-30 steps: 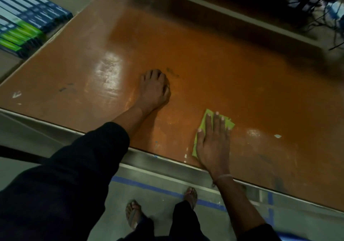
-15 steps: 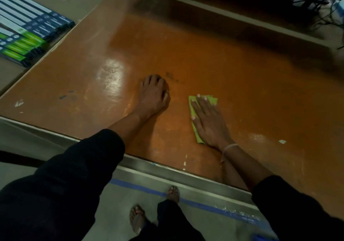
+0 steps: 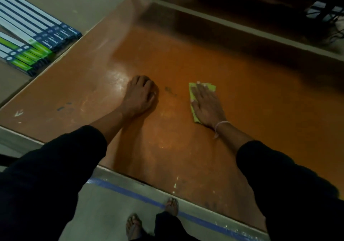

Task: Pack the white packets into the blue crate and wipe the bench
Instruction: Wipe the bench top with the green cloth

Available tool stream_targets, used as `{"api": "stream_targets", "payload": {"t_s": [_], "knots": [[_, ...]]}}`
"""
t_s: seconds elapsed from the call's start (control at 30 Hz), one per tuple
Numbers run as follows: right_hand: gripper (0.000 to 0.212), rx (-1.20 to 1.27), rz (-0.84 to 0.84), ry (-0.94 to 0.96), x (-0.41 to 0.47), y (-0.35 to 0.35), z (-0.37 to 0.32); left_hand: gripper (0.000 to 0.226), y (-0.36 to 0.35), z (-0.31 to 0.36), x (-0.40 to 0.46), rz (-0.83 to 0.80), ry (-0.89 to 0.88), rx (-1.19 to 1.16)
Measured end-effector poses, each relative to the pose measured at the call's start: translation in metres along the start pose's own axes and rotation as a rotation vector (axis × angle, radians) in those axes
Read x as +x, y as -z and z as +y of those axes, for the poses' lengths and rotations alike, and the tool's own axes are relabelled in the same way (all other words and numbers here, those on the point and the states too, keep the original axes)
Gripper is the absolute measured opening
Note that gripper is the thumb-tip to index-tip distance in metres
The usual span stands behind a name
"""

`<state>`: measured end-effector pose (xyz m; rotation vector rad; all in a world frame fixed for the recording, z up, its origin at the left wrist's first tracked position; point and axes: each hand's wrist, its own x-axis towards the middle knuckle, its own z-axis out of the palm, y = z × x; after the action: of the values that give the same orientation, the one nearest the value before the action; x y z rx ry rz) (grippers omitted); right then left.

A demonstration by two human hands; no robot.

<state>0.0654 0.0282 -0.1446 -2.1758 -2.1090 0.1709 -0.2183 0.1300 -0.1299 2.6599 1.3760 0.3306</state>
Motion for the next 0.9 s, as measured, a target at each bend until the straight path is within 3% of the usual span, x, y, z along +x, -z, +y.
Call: {"api": "stream_targets", "payload": {"t_s": [0.07, 0.1, 0.3, 0.5, 0.67, 0.73, 0.83, 0.9], "knots": [[0.062, 0.007, 0.013, -0.247, 0.026, 0.002, 0.009, 0.045, 0.001, -0.013, 0.005, -0.005, 0.025, 0.020], [0.063, 0.005, 0.009, -0.285, 0.037, 0.002, 0.009, 0.045, 0.001, -0.017, 0.007, -0.007, 0.032, 0.029], [0.060, -0.039, -0.063, 0.196, 0.067, 0.005, 0.016, 0.049, -0.001, -0.021, 0.009, 0.064, 0.043, 0.032], [0.064, 0.003, 0.014, -0.248, 0.142, 0.006, 0.028, 0.044, -0.007, -0.026, 0.012, 0.103, 0.042, 0.024], [0.060, -0.047, -0.045, 0.152, 0.174, 0.006, 0.019, 0.041, -0.009, -0.028, 0.015, 0.127, 0.050, 0.029], [0.060, -0.066, -0.002, 0.042, 0.192, 0.011, 0.034, 0.038, -0.010, -0.028, 0.016, 0.149, 0.043, 0.023], [0.064, -0.003, 0.039, -0.343, 0.218, 0.011, 0.048, 0.040, -0.012, -0.029, 0.017, 0.159, 0.052, 0.008], [0.065, 0.021, 0.031, -0.364, 0.229, 0.008, 0.033, 0.041, -0.013, -0.030, 0.019, 0.157, 0.057, 0.014]]}}
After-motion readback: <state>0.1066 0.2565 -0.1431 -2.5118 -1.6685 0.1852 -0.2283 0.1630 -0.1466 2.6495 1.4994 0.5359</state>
